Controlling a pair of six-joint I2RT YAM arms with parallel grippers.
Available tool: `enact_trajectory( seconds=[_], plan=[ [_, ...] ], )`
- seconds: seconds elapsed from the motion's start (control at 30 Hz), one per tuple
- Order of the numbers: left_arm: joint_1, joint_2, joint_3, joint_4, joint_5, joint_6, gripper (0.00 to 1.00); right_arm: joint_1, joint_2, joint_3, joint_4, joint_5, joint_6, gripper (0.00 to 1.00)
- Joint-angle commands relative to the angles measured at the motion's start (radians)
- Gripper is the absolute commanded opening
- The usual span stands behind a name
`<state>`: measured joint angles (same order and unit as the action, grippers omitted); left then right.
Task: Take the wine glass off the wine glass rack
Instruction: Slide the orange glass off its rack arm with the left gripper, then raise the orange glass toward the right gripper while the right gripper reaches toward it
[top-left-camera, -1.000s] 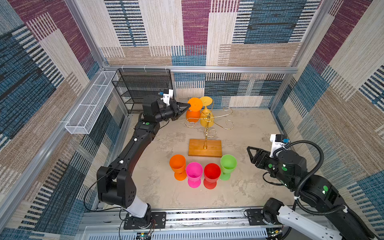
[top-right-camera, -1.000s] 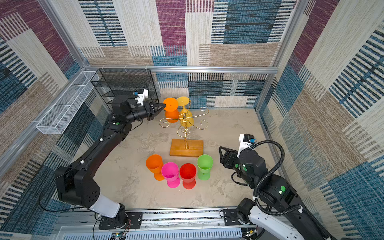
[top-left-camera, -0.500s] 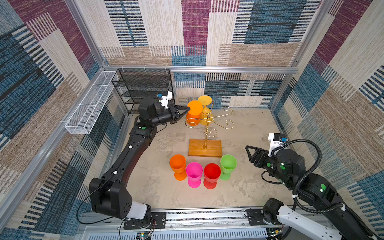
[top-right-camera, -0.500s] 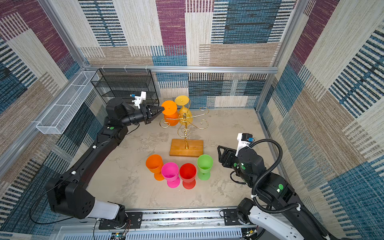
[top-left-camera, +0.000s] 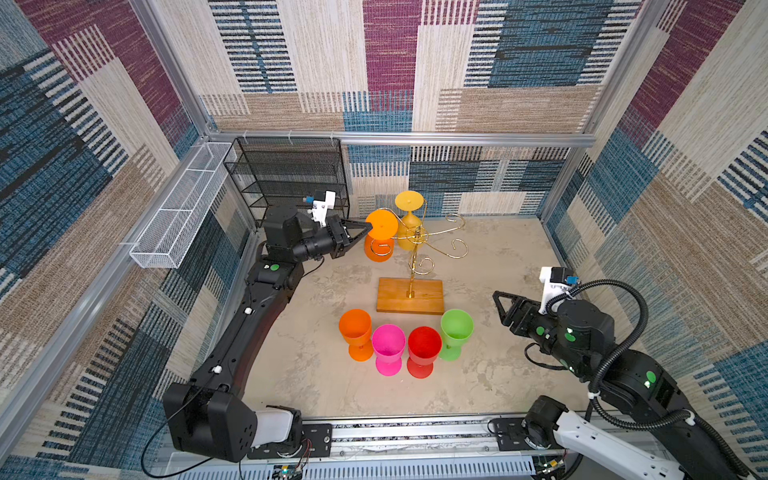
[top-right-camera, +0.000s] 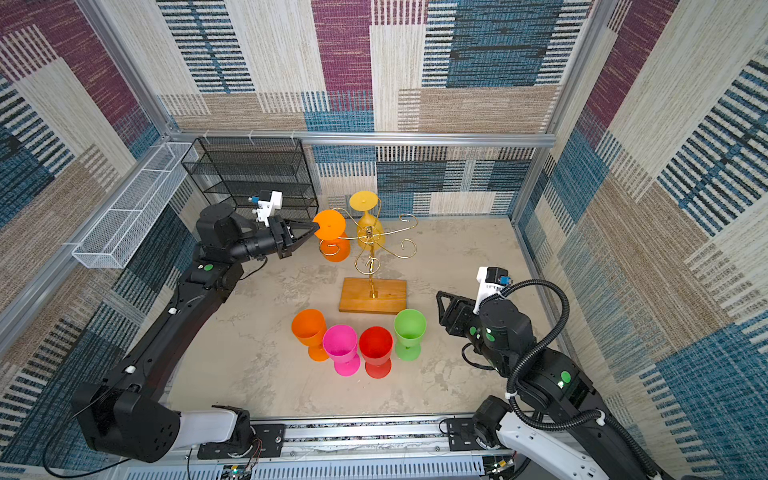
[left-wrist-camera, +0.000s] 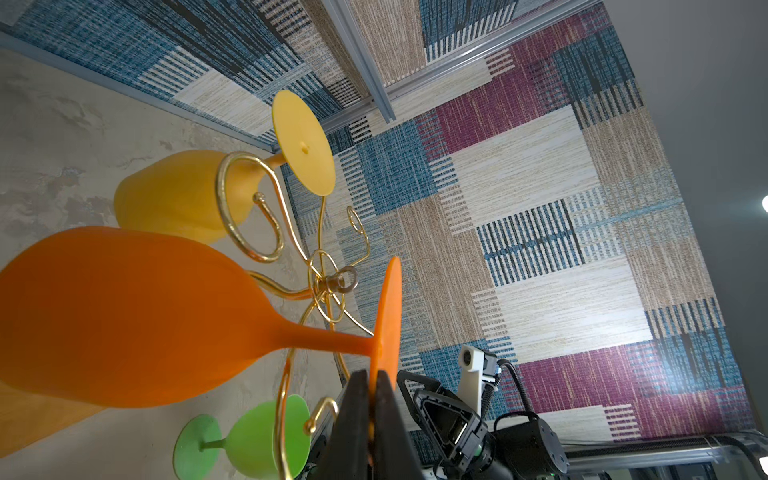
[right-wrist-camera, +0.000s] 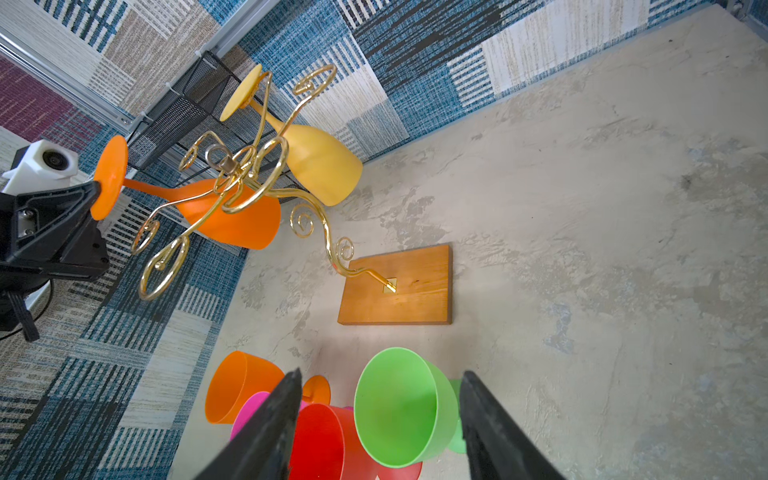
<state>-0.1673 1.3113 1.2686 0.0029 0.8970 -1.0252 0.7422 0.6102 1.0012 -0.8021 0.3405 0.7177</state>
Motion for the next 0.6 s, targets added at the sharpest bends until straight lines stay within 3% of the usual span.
enact_trajectory(
  seconds=[0.0,0.2,0.37,0.57],
  plan=[
    [0.050,-0.058,-0.030,-0.045,0.014,0.038,0.00,0.002,-0.006,0.005,0.009,0.008,0.008,0.62],
    [0.194,-0.177,-0.034,-0.167,0.013,0.099,0.00,0.002,-0.002,0.007,0.025,0.003,-0.002,0.62],
    [0.236,-0.264,0.030,-0.189,0.015,0.088,0.00,0.001,-0.015,0.007,0.111,-0.029,-0.043,0.62],
    [0.235,-0.296,0.023,0.291,0.099,-0.293,0.00,0.002,-0.052,-0.059,0.396,-0.108,-0.152,0.57]
  ],
)
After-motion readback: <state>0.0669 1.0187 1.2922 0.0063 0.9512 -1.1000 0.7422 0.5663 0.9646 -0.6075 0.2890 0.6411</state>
